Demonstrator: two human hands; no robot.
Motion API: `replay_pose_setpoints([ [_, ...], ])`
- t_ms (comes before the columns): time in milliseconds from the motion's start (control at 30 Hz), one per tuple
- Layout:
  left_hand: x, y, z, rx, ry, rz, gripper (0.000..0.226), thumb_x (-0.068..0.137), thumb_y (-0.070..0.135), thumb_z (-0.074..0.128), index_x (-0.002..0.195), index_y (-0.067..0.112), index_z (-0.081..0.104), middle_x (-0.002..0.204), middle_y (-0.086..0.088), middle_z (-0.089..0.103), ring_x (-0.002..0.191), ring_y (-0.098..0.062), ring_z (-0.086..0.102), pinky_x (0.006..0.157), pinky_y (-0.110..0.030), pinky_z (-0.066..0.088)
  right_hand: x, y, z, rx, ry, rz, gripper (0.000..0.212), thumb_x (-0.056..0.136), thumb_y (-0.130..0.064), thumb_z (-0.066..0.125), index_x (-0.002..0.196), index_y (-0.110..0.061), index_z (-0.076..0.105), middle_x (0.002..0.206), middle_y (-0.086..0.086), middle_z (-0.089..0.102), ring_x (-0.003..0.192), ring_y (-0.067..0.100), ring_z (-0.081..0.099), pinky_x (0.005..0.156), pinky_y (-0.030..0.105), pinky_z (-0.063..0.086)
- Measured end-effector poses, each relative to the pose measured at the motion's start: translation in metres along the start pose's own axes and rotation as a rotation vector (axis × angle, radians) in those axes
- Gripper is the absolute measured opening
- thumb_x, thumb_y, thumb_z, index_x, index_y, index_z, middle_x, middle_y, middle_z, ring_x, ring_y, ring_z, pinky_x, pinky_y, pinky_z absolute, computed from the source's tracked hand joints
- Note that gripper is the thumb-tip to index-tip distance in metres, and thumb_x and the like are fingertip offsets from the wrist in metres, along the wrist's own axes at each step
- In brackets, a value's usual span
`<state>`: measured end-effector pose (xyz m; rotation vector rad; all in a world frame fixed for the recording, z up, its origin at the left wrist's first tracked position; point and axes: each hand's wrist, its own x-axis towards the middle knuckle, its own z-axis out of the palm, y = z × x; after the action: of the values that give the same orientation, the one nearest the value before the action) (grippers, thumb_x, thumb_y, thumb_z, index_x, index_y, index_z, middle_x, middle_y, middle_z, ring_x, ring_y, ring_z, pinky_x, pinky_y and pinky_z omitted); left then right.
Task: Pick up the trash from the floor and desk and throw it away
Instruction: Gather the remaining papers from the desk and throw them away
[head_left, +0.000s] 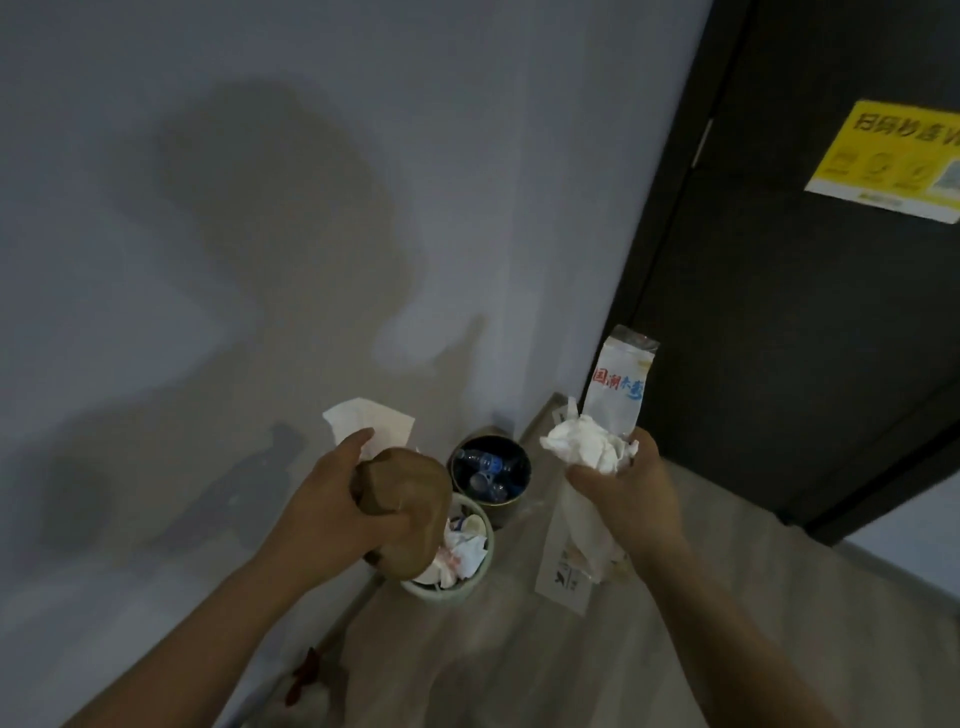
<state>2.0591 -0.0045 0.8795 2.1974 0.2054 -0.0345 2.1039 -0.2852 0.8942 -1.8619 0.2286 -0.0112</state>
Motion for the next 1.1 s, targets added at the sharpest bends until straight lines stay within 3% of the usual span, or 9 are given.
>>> replay_pose_setpoints([
  [133,0.041,-0.019,0.011,0.022,-0.018,-0.077,0.11,0.052,0.038,0.073,0.149,0.027,0.024,0.136,-0.001,0.045,0.109,-0.01,0.046,0.086,-0.023,0.038,0.048,0.017,0.019,-0.001,-0.073,0.121,0.053,0.079,-0.014,0.075,0.124,-0.016,0.049,0.1,-0.003,0.061,0.081,0.007,0.059,0.056,0.019,0.043],
  [300,0.097,-0.051,0.026,0.014,-0.114,-0.145,0.112,0.051,0.042,0.07,0.15,0.023,0.021,0.142,-0.004,0.041,0.121,-0.015,0.044,0.097,-0.026,0.036,0.095,0.041,0.054,-0.039,-0.088,0.157,0.06,0.077,-0.011,0.076,0.13,-0.013,0.046,0.117,0.004,0.06,0.096,0.016,0.061,0.067,0.02,0.047],
  [433,0.139,-0.084,0.038,0.005,-0.181,-0.206,0.111,0.056,0.036,0.079,0.15,0.021,0.021,0.143,-0.004,0.038,0.116,-0.009,0.04,0.094,-0.024,0.035,0.128,0.061,0.087,-0.114,-0.096,0.222,0.058,0.077,-0.015,0.076,0.126,-0.016,0.046,0.113,0.004,0.061,0.093,0.019,0.063,0.069,0.028,0.052],
  [533,0.167,-0.11,0.052,0.033,-0.249,-0.253,0.11,0.06,0.04,0.079,0.151,0.022,0.02,0.146,-0.005,0.036,0.126,-0.017,0.041,0.098,-0.026,0.035,0.148,0.081,0.108,-0.121,-0.088,0.278,0.055,0.077,-0.014,0.076,0.124,-0.017,0.047,0.108,0.002,0.063,0.087,0.015,0.064,0.066,0.026,0.052],
  [633,0.188,-0.13,0.072,0.041,-0.324,-0.313,0.117,0.049,0.053,0.068,0.15,0.017,0.021,0.144,-0.005,0.036,0.131,-0.02,0.039,0.105,-0.029,0.033,0.164,0.108,0.122,-0.131,-0.096,0.332,0.05,0.076,-0.012,0.076,0.117,-0.021,0.05,0.101,-0.001,0.065,0.083,0.013,0.065,0.064,0.027,0.053],
  [700,0.2,-0.143,0.089,0.012,-0.354,-0.37,0.108,0.056,0.048,0.063,0.149,0.013,0.021,0.147,-0.006,0.033,0.134,-0.022,0.036,0.11,-0.03,0.027,0.175,0.128,0.128,-0.158,-0.101,0.37,0.048,0.075,-0.012,0.076,0.114,-0.022,0.05,0.097,-0.003,0.065,0.08,0.013,0.066,0.065,0.03,0.054],
  [833,0.213,-0.172,0.125,0.129,-0.406,-0.424,0.105,0.066,0.043,0.076,0.15,0.016,0.018,0.144,-0.007,0.035,0.131,-0.022,0.038,0.105,-0.029,0.032,0.199,0.169,0.137,-0.184,-0.118,0.418,0.047,0.076,-0.012,0.076,0.112,-0.024,0.048,0.094,-0.009,0.063,0.078,0.004,0.062,0.058,0.018,0.046],
  [967,0.227,-0.199,0.168,0.18,-0.483,-0.492,0.115,0.056,0.053,0.071,0.151,0.016,0.016,0.145,-0.007,0.036,0.131,-0.023,0.04,0.107,-0.033,0.033,0.224,0.216,0.146,-0.206,-0.165,0.465,0.049,0.075,-0.011,0.075,0.115,-0.022,0.049,0.095,-0.009,0.063,0.08,0.005,0.062,0.058,0.017,0.045],
  [1100,0.244,-0.238,0.216,0.181,-0.447,-0.54,0.102,0.07,0.036,0.081,0.149,0.015,0.019,0.142,-0.008,0.04,0.128,-0.024,0.043,0.107,-0.036,0.034,0.244,0.268,0.155,-0.243,-0.217,0.493,0.051,0.074,-0.01,0.075,0.116,-0.024,0.049,0.092,-0.014,0.061,0.078,0.0,0.06,0.055,0.012,0.042],
])
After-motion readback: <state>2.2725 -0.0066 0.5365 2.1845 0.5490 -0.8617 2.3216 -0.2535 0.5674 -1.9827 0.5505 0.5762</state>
